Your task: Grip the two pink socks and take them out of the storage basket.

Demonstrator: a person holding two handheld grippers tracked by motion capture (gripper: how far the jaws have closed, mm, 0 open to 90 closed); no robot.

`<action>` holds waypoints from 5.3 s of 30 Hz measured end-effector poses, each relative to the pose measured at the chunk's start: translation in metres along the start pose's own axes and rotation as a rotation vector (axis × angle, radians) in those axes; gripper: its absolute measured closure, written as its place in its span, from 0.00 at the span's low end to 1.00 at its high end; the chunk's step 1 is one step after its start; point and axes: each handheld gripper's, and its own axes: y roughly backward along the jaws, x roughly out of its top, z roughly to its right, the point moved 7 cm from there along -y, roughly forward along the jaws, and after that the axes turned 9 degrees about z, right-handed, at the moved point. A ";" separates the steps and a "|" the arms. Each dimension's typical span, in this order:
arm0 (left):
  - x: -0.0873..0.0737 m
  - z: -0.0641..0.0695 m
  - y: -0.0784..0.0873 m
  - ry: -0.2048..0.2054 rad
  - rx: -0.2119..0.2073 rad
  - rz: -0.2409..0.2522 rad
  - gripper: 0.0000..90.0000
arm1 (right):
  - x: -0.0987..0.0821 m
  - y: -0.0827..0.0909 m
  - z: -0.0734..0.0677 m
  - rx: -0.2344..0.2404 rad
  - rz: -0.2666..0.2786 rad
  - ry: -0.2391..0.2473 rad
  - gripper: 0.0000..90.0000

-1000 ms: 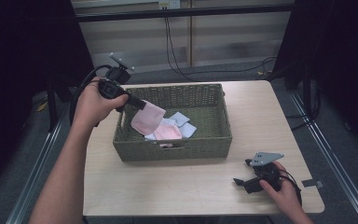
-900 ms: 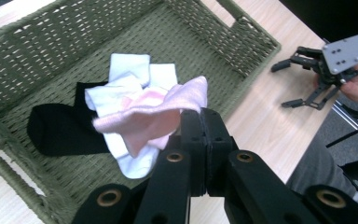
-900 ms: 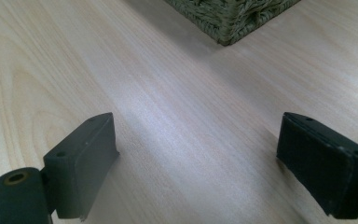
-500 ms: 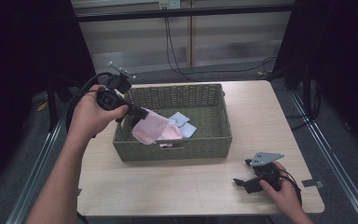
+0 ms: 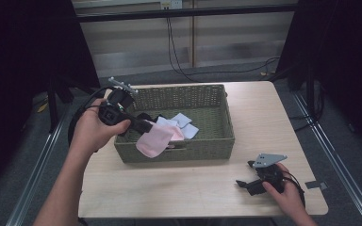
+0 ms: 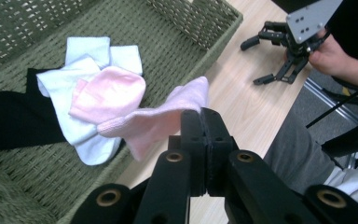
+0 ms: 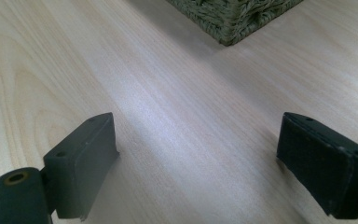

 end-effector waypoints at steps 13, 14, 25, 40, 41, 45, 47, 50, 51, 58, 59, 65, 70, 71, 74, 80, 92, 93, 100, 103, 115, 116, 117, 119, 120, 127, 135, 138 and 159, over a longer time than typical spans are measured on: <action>-0.004 0.005 -0.014 -0.031 0.034 0.071 0.65 | 0.000 0.000 0.000 0.002 -0.001 0.003 0.12; -0.004 0.005 -0.015 -0.015 0.031 0.082 0.65 | 0.000 0.000 0.000 0.002 -0.001 0.003 0.12; -0.003 0.000 -0.025 -0.025 0.045 0.088 0.61 | 0.000 0.000 0.000 0.003 -0.002 0.003 0.13; -0.013 -0.070 -0.087 -0.007 0.125 0.055 0.52 | 0.000 0.000 0.000 0.003 -0.001 0.003 0.12; -0.014 -0.080 -0.094 -0.001 0.141 0.040 0.51 | 0.000 0.000 0.000 0.003 -0.002 0.001 0.12; -0.013 -0.096 -0.107 0.000 0.160 0.034 0.48 | 0.000 0.000 0.000 0.004 -0.002 0.001 0.12; -0.013 -0.099 -0.110 -0.003 0.157 0.030 0.47 | 0.000 0.000 0.000 0.004 -0.001 0.002 0.12; -0.014 -0.105 -0.121 -0.026 0.147 0.012 0.45 | 0.000 0.000 0.000 0.005 -0.001 0.002 0.12; -0.014 -0.108 -0.129 -0.041 0.139 -0.001 0.45 | 0.000 0.000 0.000 0.005 0.001 0.000 0.12; -0.021 -0.121 -0.150 -0.022 0.126 -0.050 0.43 | 0.000 0.000 0.000 0.006 0.001 0.001 0.12; -0.022 -0.125 -0.156 0.012 0.130 -0.042 0.43 | 0.000 0.000 0.000 0.006 0.001 0.001 0.12; -0.031 -0.133 -0.171 0.039 0.146 -0.070 0.41 | 0.000 0.000 0.000 0.006 0.001 0.001 0.12; -0.044 -0.139 -0.180 0.071 0.136 -0.090 0.50 | 0.000 0.000 0.000 0.006 0.001 0.001 0.12; -0.047 -0.140 -0.178 0.072 0.121 -0.097 0.58 | 0.000 0.000 0.000 0.006 0.001 0.001 0.12; -0.044 -0.139 -0.170 0.070 0.121 -0.113 0.79 | 0.000 0.000 0.000 0.006 0.000 0.001 0.12; -0.033 -0.133 -0.155 0.063 0.104 -0.120 0.93 | 0.000 0.000 0.000 0.006 0.001 0.001 0.12; -0.011 -0.121 -0.120 0.111 0.105 -0.086 0.94 | 0.000 0.000 0.000 0.006 0.001 0.002 0.12; -0.009 -0.121 -0.117 0.107 0.107 -0.085 0.94 | 0.000 0.000 0.000 0.006 0.001 0.002 0.12; 0.005 -0.111 -0.099 0.093 0.104 -0.051 0.94 | 0.000 0.000 0.000 0.006 0.001 0.003 0.12; 0.014 -0.105 -0.088 0.085 0.114 -0.051 0.94 | 0.000 0.000 0.000 0.006 0.001 0.002 0.12; 0.032 -0.083 -0.058 0.072 0.095 -0.014 0.94 | 0.000 0.000 0.000 0.005 0.000 0.001 0.12; 0.031 -0.081 -0.056 0.074 0.095 -0.022 0.94 | 0.000 0.000 0.000 0.005 0.000 0.000 0.12; 0.030 -0.080 -0.055 0.075 0.097 -0.025 0.94 | 0.000 0.000 0.000 0.005 0.000 0.000 0.12; 0.030 -0.079 -0.054 0.073 0.095 -0.028 0.94 | 0.000 0.000 0.000 0.005 0.000 0.000 0.12; 0.029 -0.078 -0.053 0.077 0.092 -0.029 0.94 | 0.000 0.000 0.000 0.005 0.000 0.000 0.12; 0.029 -0.072 -0.046 0.075 0.091 -0.028 0.94 | 0.000 -0.001 0.000 0.006 0.001 0.001 0.12; 0.030 -0.064 -0.037 0.086 0.078 -0.006 0.94 | 0.000 -0.001 0.000 0.006 0.001 0.002 0.12; 0.029 -0.061 -0.034 0.081 0.075 -0.011 0.94 | 0.000 -0.001 0.000 0.007 0.003 0.005 0.12; 0.023 -0.032 -0.019 0.051 0.041 -0.007 0.94 | 0.000 -0.001 0.000 0.006 0.001 0.003 0.12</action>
